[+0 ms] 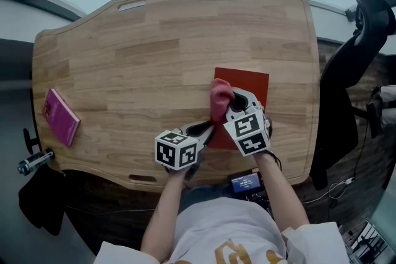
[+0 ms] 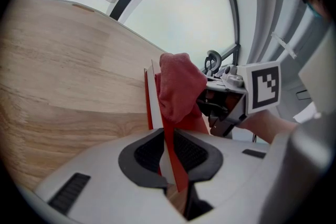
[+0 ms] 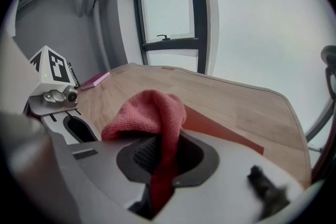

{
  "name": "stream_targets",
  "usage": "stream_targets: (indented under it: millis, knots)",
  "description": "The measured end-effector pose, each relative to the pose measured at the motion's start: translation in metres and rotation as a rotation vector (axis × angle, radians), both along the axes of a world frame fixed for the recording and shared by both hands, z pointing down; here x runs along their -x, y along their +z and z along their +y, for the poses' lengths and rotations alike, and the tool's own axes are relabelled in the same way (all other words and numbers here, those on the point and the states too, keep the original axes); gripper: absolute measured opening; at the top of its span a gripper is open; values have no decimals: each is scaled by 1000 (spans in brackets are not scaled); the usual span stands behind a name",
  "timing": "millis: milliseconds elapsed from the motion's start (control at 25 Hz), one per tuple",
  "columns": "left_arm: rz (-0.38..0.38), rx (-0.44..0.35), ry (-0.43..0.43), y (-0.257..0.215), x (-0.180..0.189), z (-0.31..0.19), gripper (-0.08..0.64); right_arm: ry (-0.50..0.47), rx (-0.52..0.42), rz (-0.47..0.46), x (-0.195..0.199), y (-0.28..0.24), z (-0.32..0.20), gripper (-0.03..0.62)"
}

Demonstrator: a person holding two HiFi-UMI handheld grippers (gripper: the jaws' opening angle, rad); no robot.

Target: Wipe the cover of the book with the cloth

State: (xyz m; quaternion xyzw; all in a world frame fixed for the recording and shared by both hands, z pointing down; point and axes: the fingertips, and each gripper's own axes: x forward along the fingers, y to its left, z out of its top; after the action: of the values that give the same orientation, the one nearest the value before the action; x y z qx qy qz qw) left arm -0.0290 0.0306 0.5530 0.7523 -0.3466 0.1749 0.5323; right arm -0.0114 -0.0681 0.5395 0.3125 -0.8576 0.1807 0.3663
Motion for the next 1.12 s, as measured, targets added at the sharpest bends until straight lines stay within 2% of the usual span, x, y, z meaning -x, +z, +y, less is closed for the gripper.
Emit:
stream_targets:
  millis: [1120]
  knots:
    - [-7,6,-2,0,0,0,63,9,-12,-9,2,0,-23,58]
